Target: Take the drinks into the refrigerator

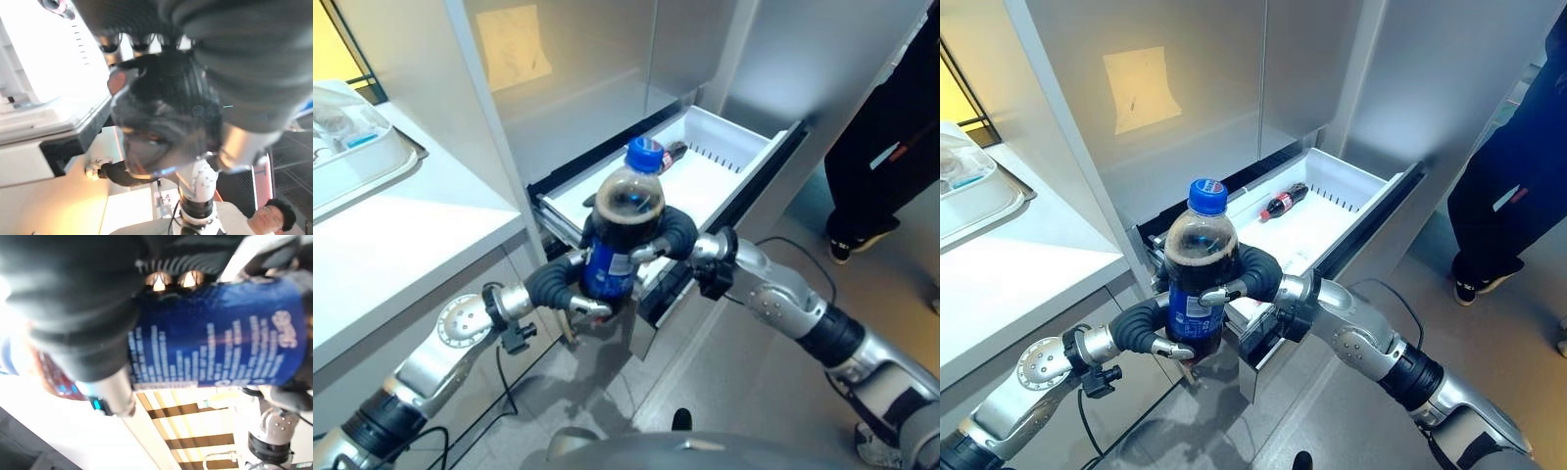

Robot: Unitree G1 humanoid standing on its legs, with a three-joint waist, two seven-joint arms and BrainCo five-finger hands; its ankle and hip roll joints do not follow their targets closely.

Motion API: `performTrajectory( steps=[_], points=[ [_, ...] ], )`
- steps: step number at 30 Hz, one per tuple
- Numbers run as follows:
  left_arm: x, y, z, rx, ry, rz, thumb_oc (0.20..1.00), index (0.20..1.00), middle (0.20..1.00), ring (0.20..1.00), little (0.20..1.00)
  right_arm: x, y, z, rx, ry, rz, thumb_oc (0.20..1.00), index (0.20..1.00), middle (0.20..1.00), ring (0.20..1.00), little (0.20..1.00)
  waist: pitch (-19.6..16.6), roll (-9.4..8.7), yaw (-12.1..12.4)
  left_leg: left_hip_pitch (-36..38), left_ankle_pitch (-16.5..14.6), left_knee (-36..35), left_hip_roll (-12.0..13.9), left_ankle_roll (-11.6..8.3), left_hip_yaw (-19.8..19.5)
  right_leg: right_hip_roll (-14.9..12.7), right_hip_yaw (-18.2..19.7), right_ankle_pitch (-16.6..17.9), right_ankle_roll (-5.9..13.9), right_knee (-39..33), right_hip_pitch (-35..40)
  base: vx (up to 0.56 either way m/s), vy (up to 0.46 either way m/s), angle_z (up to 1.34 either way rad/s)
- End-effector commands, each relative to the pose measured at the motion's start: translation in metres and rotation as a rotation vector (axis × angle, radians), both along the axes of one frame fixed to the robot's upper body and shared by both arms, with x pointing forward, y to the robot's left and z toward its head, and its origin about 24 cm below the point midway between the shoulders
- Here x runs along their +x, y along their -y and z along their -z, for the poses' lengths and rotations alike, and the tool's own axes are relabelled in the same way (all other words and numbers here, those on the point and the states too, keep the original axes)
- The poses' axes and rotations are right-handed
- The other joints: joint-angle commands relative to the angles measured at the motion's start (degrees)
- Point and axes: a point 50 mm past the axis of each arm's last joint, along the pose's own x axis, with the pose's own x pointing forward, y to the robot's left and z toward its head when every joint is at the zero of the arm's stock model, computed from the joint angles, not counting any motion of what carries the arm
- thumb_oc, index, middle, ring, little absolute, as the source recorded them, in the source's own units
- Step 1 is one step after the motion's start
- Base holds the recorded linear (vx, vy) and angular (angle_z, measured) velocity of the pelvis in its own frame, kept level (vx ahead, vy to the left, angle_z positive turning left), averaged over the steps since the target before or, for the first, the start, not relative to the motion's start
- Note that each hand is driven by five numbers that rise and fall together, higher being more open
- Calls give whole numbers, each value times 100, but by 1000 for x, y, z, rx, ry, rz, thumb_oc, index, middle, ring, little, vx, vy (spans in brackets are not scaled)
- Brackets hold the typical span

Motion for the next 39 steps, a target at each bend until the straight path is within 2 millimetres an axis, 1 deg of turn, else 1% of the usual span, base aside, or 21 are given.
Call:
performTrajectory(
  steps=[1,3,4,5,6,7,8,10,11,12,15,17,19,20,21,22,26,28,32,37,39],
  points=[
    [5,-12,-25,-65,70,-22,1000,1000,1000,1000,1000,-7,8,-45,201,136,-23,200,200,200,200,200,-27,80,-18,-285,-146,5,-365,559,-312,118,-263,-811,82,747,261,0,0,0],
    [3,-13,-25,-75,51,-16,1000,1000,1000,1000,1000,2,20,-45,170,170,60,200,200,200,200,200,-26,65,-22,-291,-143,5,-361,559,-316,119,-277,-815,88,751,256,0,0,0],
    [5,5,-21,-125,45,14,1000,1000,1000,1000,1000,16,30,-45,155,188,175,200,200,200,200,200,-21,28,-53,-300,-147,5,-361,564,-325,123,-273,-819,88,768,231,0,0,0],
    [6,6,-21,-125,46,16,1000,1000,1000,1000,1000,17,30,-45,155,189,178,200,200,200,200,200,-15,34,-40,-299,-148,5,-360,564,-325,124,-273,-821,88,772,231,0,0,0],
    [6,11,-21,-139,45,33,1000,1000,1000,1000,1000,24,39,-50,137,224,250,200,200,200,200,200,-11,11,-52,-309,-146,5,-354,565,-329,127,-274,-825,90,788,214,0,0,0],
    [3,16,-22,-155,21,72,1000,1000,1000,1000,1000,41,61,-56,122,258,412,200,200,200,200,200,27,-24,-38,-343,-142,5,-351,578,-348,136,-282,-832,98,827,172,0,0,0],
    [3,16,-22,-154,22,73,1000,1000,1000,1000,1000,41,61,-56,123,259,413,200,200,200,200,200,29,-26,-34,-344,-142,5,-351,578,-347,135,-281,-835,98,831,169,0,0,0],
    [1,18,-22,-172,-16,101,1000,1000,1000,1000,1000,53,76,-70,86,335,528,200,200,200,200,200,60,-66,-16,-380,-133,5,-352,585,-350,148,-278,-830,104,865,109,0,0,0],
    [-1,20,-20,-181,-44,116,1000,1000,1000,1000,1000,62,84,-71,105,310,594,200,200,200,200,200,90,-81,-2,-411,-123,5,-349,592,-361,158,-273,-826,104,875,76,-31,-8,2],
    [-4,20,-17,-181,-75,131,1000,1000,1000,1000,1000,71,91,-85,79,362,659,200,200,200,200,200,134,-127,36,-464,-102,5,-352,603,-373,168,-259,-813,103,879,27,-41,-3,2],
    [-5,20,-14,-181,-113,138,1000,1000,1000,1000,1000,81,100,-101,51,417,724,200,200,200,200,200,187,-167,65,-535,-75,5,-357,610,-368,184,-254,-794,108,873,-35,-10,0,-1],
    [-5,20,-11,-174,-147,143,1000,1000,1000,1000,1000,89,108,-125,23,490,788,200,200,200,200,200,244,-219,99,-621,-38,5,-351,612,-371,204,-245,-766,114,862,-113,-38,1,0],
    [-6,20,-11,-176,-164,152,1000,1000,1000,1000,1000,97,111,-135,4,506,830,200,200,200,200,200,281,-237,119,-661,-23,5,-354,618,-374,215,-240,-753,109,869,-157,-32,5,-3],
    [-6,20,-10,-176,-177,155,1000,1000,1000,1000,1000,100,112,-145,-13,540,853,200,200,200,200,200,300,-263,137,-684,-11,5,-354,617,-375,222,-232,-744,107,874,-184,0,0,0],
    [-5,20,-10,-178,-175,154,1000,1000,1000,1000,1000,100,111,-146,-13,543,852,200,200,200,200,200,308,-256,132,-686,-10,5,-354,617,-372,222,-229,-744,107,876,-189,0,0,0],
    [-5,21,-8,-181,-199,158,1000,1000,1000,1000,1000,105,112,-159,-22,571,887,200,200,200,200,200,340,-271,144,-724,-1,5,-351,615,-373,228,-218,-736,107,875,-218,0,0,0],
    [-5,22,-4,-187,-238,169,1000,1000,1000,1000,1000,115,108,-176,-39,597,939,200,200,200,200,200,399,-279,166,-775,17,5,-345,615,-361,241,-180,-710,100,874,-282,-16,6,0],
    [-4,23,-5,-171,-252,191,1000,1000,1000,1000,1000,124,99,-188,-79,636,983,200,200,200,200,200,474,-296,184,-836,51,5,-337,614,-342,266,-161,-691,99,888,-372,-37,8,-1],
    [1,29,-6,-180,-256,210,1000,1000,1000,1000,1000,132,84,-197,-100,646,994,200,200,200,200,200,602,-298,214,-951,109,5,-319,616,-346,280,-151,-681,82,949,-532,-33,3,-1],
    [1,38,2,-213,-336,238,1000,1000,1000,1000,1000,135,61,-217,-80,673,998,200,200,200,200,200,817,-277,252,-1178,194,56,-313,620,-363,303,-136,-678,61,1059,-772,-50,4,-1],
    [1,40,3,-218,-348,243,1000,1000,1000,1000,1000,136,59,-219,-79,673,1005,200,200,200,200,200,856,-278,271,-1227,211,67,-314,621,-369,306,-139,-678,58,1072,-812,-18,-2,0]
  ],
)
